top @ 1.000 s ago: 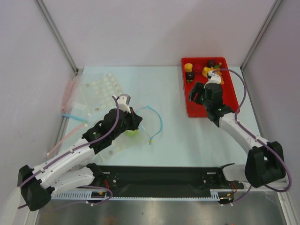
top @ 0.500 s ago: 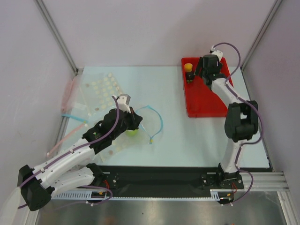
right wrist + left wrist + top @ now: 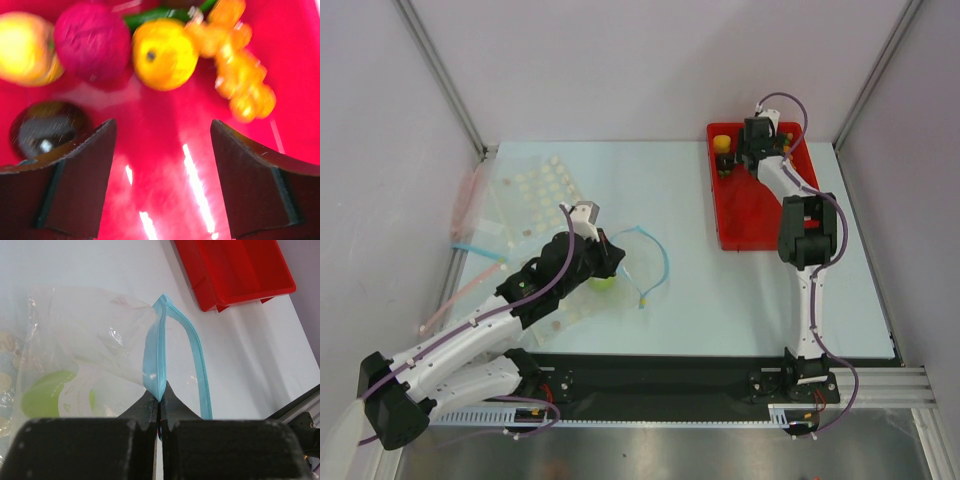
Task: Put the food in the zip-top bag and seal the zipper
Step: Pick up the fake fruit from the bin.
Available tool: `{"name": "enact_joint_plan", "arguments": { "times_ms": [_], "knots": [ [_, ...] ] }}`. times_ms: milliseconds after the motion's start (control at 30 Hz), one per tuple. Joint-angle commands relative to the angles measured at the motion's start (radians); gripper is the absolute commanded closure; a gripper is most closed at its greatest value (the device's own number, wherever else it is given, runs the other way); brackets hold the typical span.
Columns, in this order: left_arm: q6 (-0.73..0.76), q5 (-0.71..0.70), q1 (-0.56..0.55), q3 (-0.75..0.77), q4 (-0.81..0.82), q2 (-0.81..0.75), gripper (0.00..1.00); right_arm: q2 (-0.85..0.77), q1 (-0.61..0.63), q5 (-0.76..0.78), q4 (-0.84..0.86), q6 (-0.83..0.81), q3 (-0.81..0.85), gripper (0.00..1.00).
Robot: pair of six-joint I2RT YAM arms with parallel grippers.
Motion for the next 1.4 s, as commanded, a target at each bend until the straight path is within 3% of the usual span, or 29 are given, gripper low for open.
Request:
{"name": "enact_joint_plan", "arguments": {
  "times_ms": [0, 300, 500, 633, 733, 800, 833, 867, 1000, 1367],
  "knots": [
    [0.006, 0.012, 0.005, -0.004, 0.045, -0.013, 1.0, 0.019, -0.03, -0.021, 0.025, -0.06, 0.096, 0.21],
    [0.006, -0.003, 0.005, -0.007, 0.044, -0.002, 1.0, 0.108, -0.034, -0.053, 0.077, -0.144, 0.2, 0.3],
    [0.009, -0.008, 0.005, -0.007, 0.041, -0.007, 1.0, 0.161, -0.034, -0.065, 0.082, -0.2, 0.272, 0.3],
    [0.006, -0.008, 0.005, -0.009, 0.042, -0.008, 1.0, 0.187, -0.037, -0.035, 0.074, -0.203, 0.297, 0.41],
    [0.007, -0.006, 0.005, -0.007, 0.041, -0.007, 1.0, 0.202, -0.037, -0.032, 0.065, -0.206, 0.303, 0.42],
    [0.009, -0.009, 0.005, -0.009, 0.041, -0.008, 0.99, 0.204, -0.036, -0.032, 0.068, -0.204, 0.301, 0.49],
    [0.009, -0.011, 0.005, -0.007, 0.041, -0.007, 1.0, 0.202, -0.036, -0.033, 0.066, -0.203, 0.3, 0.64],
    [0.007, -0.011, 0.005, -0.007, 0.039, -0.008, 1.0, 0.198, -0.036, -0.033, 0.063, -0.194, 0.298, 0.68],
    [0.007, -0.009, 0.005, -0.005, 0.037, -0.013, 1.0, 0.129, -0.024, -0.015, 0.111, -0.192, 0.201, 0.83],
    [0.004, 0.017, 0.005, -0.004, 0.044, -0.013, 1.0, -0.163, 0.051, 0.116, 0.267, -0.206, -0.177, 0.92]
  ]
}}
